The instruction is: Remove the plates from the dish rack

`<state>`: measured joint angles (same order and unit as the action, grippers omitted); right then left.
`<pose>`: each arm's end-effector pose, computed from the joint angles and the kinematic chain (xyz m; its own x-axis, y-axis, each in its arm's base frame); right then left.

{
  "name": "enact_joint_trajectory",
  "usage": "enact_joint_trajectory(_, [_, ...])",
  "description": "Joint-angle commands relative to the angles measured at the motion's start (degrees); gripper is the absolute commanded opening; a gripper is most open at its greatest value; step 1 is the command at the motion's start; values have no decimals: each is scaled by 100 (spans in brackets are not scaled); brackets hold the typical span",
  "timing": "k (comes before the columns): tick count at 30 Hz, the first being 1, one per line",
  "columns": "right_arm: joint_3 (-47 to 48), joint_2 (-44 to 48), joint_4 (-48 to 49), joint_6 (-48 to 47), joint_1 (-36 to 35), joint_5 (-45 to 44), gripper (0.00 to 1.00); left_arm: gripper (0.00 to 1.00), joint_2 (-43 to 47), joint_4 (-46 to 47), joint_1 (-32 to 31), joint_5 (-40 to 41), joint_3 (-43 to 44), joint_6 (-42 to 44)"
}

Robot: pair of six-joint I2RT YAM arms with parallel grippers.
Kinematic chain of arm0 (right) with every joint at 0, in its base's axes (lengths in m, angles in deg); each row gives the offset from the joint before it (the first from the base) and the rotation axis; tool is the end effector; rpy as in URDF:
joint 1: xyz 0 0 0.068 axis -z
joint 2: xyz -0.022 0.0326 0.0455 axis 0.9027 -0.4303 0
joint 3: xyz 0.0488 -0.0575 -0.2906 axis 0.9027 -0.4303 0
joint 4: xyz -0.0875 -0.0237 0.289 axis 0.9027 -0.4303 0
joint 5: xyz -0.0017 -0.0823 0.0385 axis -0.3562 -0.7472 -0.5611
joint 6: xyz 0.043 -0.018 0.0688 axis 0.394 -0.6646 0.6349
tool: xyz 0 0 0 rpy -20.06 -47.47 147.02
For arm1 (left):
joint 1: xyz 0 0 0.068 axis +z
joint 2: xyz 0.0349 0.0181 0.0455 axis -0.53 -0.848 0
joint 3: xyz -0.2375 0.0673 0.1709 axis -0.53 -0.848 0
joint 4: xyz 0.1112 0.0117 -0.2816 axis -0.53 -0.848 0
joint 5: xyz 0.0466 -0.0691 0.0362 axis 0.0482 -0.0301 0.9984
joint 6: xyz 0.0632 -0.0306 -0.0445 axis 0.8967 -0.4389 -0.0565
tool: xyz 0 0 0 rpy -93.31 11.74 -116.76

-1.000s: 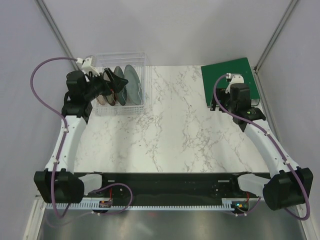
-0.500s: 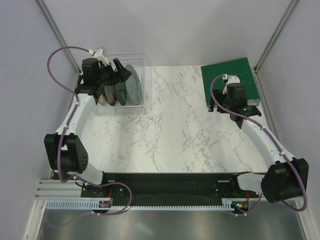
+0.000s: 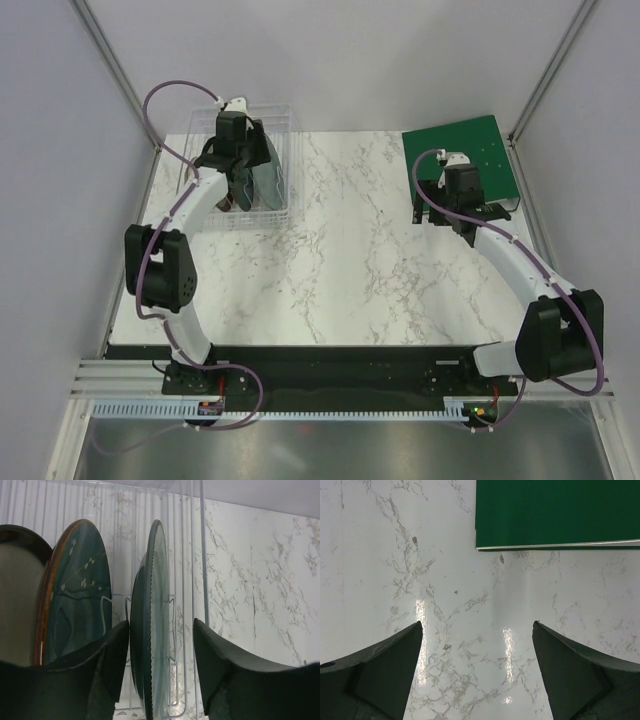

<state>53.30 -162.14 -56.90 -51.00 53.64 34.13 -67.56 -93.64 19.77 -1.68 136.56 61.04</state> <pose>0.3570 0.0612 0.2651 -0.6620 0.0469 -0.7480 0.0000 0.9980 0.0625 0.5008 -0.1031 0.3107 -0.4805 -0.2033 -0.8531 0.0029 0.9724 -0.2333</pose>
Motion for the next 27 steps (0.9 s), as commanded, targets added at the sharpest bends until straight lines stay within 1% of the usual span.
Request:
enact_joint_trajectory(1, [311, -150, 238, 31, -20, 60, 98, 55, -273, -187, -192, 1079, 535, 374])
enact_joint_trajectory(3, [355, -220, 246, 39, -20, 68, 98, 34, -335, -249, -236, 1342, 570, 392])
enact_joint_trajectory(5, [364, -247, 246, 48, -11, 86, 98, 16, -352, -267, -280, 1405, 571, 418])
enact_joint_trajectory(6, [338, -238, 246, 39, -11, 112, 98, 2, -352, -293, -297, 1571, 579, 435])
enact_joint_trajectory(8, [303, -195, 246, 39, -20, 138, 98, 2, -379, -302, -368, 1721, 588, 523])
enact_joint_trajectory(11, [250, -142, 246, 48, -20, 112, 98, 2, -466, -434, -499, 2151, 746, 637])
enact_joint_trajectory(14, [241, -54, 246, 48, -11, 112, 98, 2, -546, -557, -736, 2766, 1080, 927])
enact_joint_trajectory(15, [250, -36, 238, 57, -11, 112, 98, 2, -563, -557, -902, 3220, 1307, 1058])
enact_joint_trajectory(17, [250, 8, 237, 74, -20, 147, 98, 2, -694, -557, -1062, 3662, 1737, 1480])
enact_joint_trajectory(18, [250, 17, 237, 83, -11, 174, 98, 2, -747, -574, -1167, 4073, 1896, 1603])
enact_joint_trajectory(20, [250, 52, 220, 101, -11, 209, 98, 2, -853, -627, -1229, 4313, 2317, 1971])
enact_joint_trajectory(21, [259, 78, 211, 110, -11, 218, 98, 2, -888, -645, -1281, 4558, 2433, 2069])
enact_joint_trajectory(23, [250, 140, 202, 101, -20, 253, 98, 2, -836, -680, -1326, 4701, 2591, 2211])
enact_joint_trajectory(27, [267, 245, 202, 101, -20, 340, 98, 2, -450, -680, -1422, 4780, 2645, 2334])
